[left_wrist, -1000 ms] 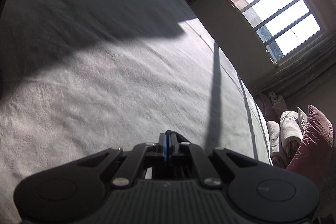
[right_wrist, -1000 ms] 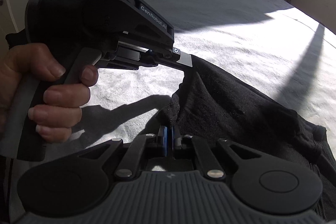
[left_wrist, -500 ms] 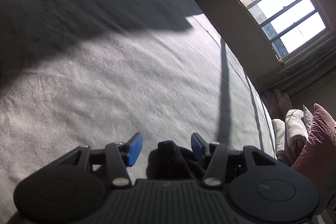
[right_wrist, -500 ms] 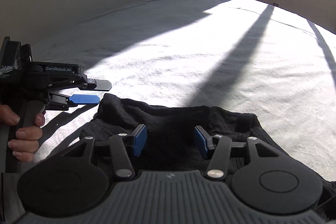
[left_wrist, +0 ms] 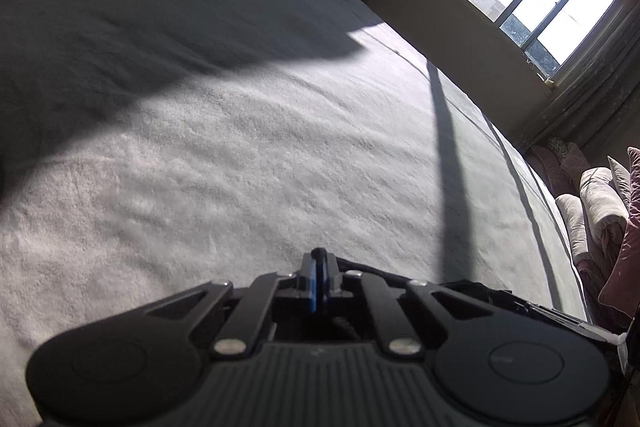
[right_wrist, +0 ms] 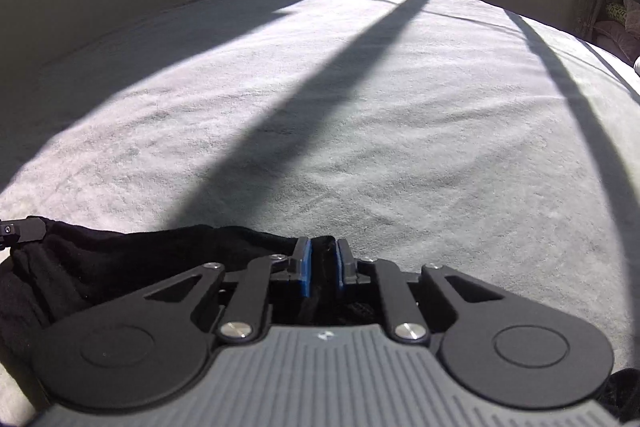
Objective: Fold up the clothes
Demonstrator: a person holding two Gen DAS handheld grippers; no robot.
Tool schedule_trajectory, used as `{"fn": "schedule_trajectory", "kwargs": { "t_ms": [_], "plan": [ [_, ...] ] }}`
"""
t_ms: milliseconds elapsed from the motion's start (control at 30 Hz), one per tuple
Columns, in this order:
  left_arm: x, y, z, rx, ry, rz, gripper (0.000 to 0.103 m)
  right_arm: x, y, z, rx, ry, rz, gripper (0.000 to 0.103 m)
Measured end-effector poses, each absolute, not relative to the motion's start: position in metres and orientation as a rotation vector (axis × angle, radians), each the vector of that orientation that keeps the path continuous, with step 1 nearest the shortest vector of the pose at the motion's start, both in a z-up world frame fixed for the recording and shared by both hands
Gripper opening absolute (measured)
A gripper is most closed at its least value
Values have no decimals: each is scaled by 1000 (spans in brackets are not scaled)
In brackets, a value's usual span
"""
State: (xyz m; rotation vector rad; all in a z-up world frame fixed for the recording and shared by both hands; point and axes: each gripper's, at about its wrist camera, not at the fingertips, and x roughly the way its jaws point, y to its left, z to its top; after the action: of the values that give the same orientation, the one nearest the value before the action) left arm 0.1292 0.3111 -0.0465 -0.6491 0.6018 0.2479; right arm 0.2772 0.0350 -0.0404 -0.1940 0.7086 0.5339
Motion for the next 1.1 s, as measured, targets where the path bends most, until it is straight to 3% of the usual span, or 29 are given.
{"fn": "schedule_trajectory", "kwargs": {
  "t_ms": [200,567,733,767,833,900,933,1000,1100],
  "plan": [
    [154,312,-27,-544,560,258,2,274,29,-25,-197,544,427,7],
    [185,289,-63,-286,585,296,7,300,56,-66,-316,565,332,7],
    [184,296,-61,-327,581,287,8,296,64,-67,-392,543,312,9],
    [183,297,-59,-334,582,279,11,294,65,-66,-405,535,308,13],
    [181,298,-55,-359,591,245,28,289,63,-60,-392,522,296,22],
    [177,299,-49,-400,606,220,61,284,52,-51,-313,533,296,40],
    [174,299,-45,-416,613,221,65,281,46,-46,-271,541,297,48],
    [165,299,-39,-457,628,226,75,275,35,-39,-211,556,300,49],
    [153,303,-34,-529,667,211,76,262,18,-29,-164,588,303,49]
  ]
}}
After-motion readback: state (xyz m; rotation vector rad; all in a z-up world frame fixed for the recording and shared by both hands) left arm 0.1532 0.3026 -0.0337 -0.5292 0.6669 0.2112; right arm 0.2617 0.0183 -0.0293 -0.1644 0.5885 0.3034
